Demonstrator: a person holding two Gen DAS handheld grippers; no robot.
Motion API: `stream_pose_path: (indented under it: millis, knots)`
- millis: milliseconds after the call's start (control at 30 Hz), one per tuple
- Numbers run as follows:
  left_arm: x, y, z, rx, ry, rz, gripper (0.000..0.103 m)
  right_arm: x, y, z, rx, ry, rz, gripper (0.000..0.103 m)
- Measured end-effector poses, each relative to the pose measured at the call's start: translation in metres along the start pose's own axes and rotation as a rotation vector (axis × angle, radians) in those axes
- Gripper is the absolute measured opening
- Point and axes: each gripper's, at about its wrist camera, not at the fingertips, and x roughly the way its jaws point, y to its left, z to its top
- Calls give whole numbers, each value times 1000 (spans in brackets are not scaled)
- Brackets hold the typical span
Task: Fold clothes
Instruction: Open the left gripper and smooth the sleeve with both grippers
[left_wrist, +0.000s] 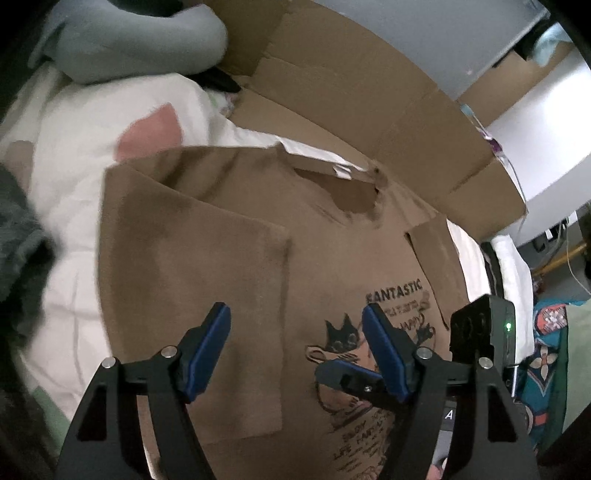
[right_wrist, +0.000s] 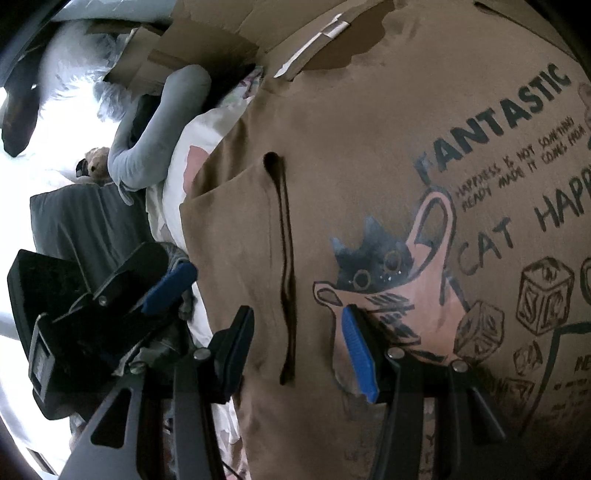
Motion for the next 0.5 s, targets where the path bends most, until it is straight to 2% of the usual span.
stream_pose_path:
  millis: [500]
  knots:
    - [-34, 45, 21, -50, -33, 102, 74, 15, 10, 18, -64, 16, -1, 48]
